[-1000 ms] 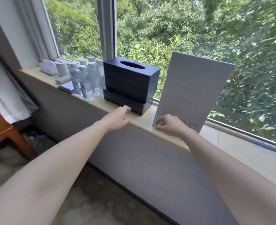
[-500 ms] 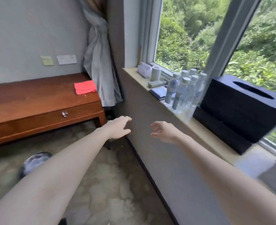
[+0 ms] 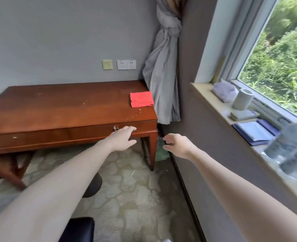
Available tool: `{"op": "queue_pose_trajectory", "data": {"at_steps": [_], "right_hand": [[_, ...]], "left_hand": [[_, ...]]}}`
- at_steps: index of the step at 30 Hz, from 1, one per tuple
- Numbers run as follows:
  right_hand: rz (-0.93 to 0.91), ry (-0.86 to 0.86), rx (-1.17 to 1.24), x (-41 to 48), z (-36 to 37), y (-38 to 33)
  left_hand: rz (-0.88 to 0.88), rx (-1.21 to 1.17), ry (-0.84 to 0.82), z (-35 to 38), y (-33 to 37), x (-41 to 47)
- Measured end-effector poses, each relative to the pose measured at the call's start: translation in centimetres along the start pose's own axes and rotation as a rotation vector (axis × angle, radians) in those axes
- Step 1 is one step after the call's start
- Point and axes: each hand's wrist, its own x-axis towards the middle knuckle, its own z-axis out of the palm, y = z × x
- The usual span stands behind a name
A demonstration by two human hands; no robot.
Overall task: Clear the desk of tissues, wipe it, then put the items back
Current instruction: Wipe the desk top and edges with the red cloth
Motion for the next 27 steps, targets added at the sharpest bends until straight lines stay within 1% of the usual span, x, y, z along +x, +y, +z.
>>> {"op": "queue_pose_trajectory", "data": {"at_steps": [6, 11, 16, 21, 27], "right_hand": [[-0.047, -0.012, -0.056, 12.9, -1.2, 1.0], [-0.086, -0.019, -0.073, 28.6, -3.4, 1.8], [-0.126, -0.051, -0.14, 44.1, -5.3, 2.2], [-0.172, -0.101, -0.21, 56.1, -3.5, 2.6], [-0.19, -0.114, -0.186, 64.8, -0.4, 3.3]], "left_hand": [[-0.062, -0.049, 0.003, -1.3, -5.0, 10.4], [-0.143, -0.134, 0.054, -3.2, -9.1, 23.5], [-0.236, -0.179, 0.083, -4.4, -12.5, 37.1], [-0.221, -0.212, 0.025, -3.1, -16.3, 48.1], [-0.174, -0.088, -0.039, -0.9, -19.1, 55.6]]}}
